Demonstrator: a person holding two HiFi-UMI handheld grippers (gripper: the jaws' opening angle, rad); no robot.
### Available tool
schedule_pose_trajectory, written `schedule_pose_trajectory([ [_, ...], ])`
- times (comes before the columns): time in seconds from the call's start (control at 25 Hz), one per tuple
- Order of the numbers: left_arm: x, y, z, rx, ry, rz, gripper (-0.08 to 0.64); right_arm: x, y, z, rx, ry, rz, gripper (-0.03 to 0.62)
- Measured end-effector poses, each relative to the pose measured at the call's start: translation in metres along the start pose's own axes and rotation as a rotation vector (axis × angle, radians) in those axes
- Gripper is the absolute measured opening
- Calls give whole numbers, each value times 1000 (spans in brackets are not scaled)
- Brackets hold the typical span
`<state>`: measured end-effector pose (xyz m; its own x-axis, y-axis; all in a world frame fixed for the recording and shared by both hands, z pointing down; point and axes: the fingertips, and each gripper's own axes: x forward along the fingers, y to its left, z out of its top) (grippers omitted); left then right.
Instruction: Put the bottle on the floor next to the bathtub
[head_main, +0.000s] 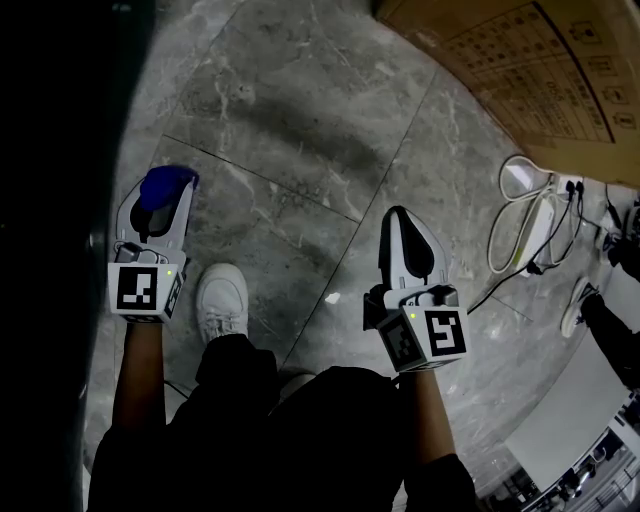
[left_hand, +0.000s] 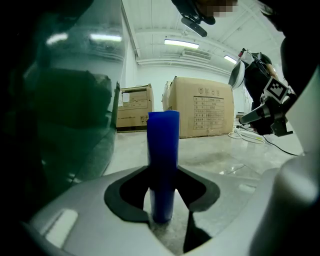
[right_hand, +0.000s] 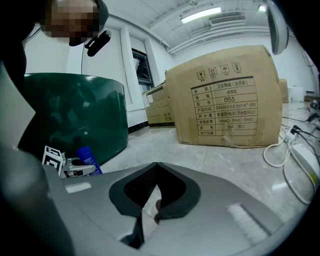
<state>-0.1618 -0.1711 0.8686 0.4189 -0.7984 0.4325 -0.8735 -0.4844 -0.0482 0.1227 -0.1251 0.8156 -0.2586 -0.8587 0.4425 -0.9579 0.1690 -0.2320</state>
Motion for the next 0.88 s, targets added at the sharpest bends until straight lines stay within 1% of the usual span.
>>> schedule_pose_trajectory([
  [0.16,-3,2,3,1,-1,9,172,1,0,-3,3,6,5,26],
  [0.24,-4,4,5,-3,-5,9,184,2,-2,-10,-2,22,7,26],
  [0.36,-4,5,5,2,-3,8,184,4,-6,-18,-6,46,6,26],
  [0.56,-1,4,7,2,-1,-2,189,13,-7,-30,-41,78,20,26],
  [0.88,-1,3,15,23,4,-16,189,28,-6,-38,-61,112,32,26],
])
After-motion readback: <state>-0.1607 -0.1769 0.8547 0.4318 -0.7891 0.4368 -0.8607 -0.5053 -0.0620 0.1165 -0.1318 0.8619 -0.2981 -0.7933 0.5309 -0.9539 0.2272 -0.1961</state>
